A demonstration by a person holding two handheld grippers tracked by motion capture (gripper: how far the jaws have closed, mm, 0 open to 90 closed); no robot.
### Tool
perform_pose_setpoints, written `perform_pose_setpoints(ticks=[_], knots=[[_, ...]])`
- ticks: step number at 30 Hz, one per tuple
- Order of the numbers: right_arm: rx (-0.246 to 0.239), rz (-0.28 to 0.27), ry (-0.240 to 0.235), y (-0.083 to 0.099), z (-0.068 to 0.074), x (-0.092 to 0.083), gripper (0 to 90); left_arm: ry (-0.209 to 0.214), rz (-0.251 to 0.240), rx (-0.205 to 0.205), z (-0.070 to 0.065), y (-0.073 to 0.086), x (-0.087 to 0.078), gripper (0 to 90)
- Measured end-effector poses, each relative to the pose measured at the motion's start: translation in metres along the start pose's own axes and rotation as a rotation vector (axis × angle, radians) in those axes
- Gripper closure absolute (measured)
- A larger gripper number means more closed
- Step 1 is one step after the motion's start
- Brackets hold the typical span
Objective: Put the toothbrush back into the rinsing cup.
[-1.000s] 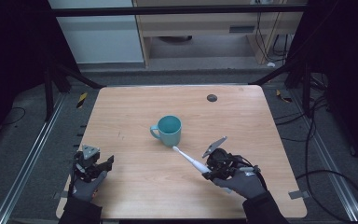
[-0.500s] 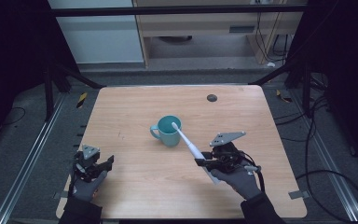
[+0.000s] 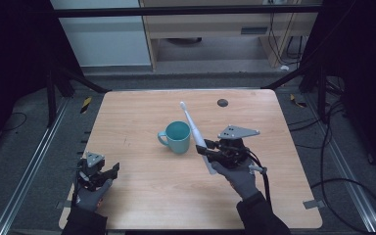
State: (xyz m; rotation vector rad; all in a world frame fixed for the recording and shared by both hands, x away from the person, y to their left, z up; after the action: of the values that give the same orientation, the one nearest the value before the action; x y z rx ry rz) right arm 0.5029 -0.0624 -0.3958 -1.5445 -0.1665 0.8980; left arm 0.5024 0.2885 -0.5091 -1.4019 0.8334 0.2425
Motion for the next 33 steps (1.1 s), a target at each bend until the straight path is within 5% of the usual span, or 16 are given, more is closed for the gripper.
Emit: perform_pose_setpoints(ticks=[10, 33], knots=[[0.087, -0.171, 0.056, -0.035, 0.004, 0.025, 66.4, -0.001, -0.001, -0.002, 0.000, 0.000, 0.000, 41.0], [0.184, -0.286, 0.170, -0.077, 0.014, 0.102, 66.4, 0.002, -0.010, -0.013, 0.002, 0.000, 0.000, 40.9]])
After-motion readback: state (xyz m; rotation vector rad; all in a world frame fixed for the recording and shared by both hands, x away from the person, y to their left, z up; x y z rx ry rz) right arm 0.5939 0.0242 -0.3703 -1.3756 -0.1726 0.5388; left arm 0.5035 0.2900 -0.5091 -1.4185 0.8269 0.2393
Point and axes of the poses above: each handheld gripper's, and its own axes: x roughly forward along the jaws, y roughly out of its underside, z roughly to its left, the point moved 7 cm from there along x, roughly forward along the jaws, and after that the axes turned 10 degrees about y, right-handed, at the moved point
